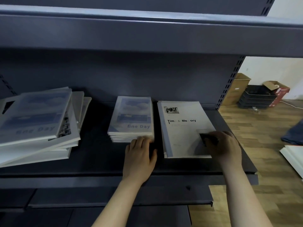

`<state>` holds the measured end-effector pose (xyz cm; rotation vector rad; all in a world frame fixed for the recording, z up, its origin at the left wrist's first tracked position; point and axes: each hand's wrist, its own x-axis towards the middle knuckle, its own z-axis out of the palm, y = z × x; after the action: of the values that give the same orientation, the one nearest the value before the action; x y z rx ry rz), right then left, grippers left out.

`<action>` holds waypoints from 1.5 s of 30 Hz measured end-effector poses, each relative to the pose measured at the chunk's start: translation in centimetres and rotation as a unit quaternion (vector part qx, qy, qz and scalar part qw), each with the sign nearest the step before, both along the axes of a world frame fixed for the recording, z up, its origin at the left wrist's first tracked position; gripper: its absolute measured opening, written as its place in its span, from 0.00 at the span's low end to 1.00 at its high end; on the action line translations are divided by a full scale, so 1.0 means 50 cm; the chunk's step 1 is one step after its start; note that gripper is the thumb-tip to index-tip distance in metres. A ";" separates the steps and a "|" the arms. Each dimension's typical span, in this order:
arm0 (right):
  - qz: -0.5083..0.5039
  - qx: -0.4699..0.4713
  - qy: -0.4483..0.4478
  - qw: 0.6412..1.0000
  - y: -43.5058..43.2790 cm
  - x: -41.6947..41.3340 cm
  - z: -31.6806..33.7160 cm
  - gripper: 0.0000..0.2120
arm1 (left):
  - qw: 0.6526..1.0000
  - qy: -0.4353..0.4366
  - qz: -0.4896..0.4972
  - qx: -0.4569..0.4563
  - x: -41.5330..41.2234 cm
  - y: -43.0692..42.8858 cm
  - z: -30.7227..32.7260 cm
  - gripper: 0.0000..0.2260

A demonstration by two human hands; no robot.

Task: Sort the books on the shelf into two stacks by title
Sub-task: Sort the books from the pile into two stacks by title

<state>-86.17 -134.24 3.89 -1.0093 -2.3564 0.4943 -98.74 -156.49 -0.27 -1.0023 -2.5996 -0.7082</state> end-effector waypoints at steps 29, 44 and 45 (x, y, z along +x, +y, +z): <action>0.074 -0.119 -0.090 0.986 -0.022 0.006 0.042 0.43 | 1.000 -0.007 0.006 0.011 0.010 -0.005 0.001 0.11; 0.143 -0.059 -0.156 0.976 -0.036 0.003 0.061 0.25 | 0.988 -0.089 -0.035 0.118 -0.005 -0.035 0.034 0.07; 0.143 -0.045 -0.151 0.977 -0.042 0.000 0.063 0.20 | 0.988 -0.082 -0.034 0.128 -0.006 -0.041 0.042 0.07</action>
<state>-86.16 -136.37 7.05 -0.8345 -2.7953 0.5959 -99.06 -158.52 1.81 -0.9933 -2.5312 -1.1523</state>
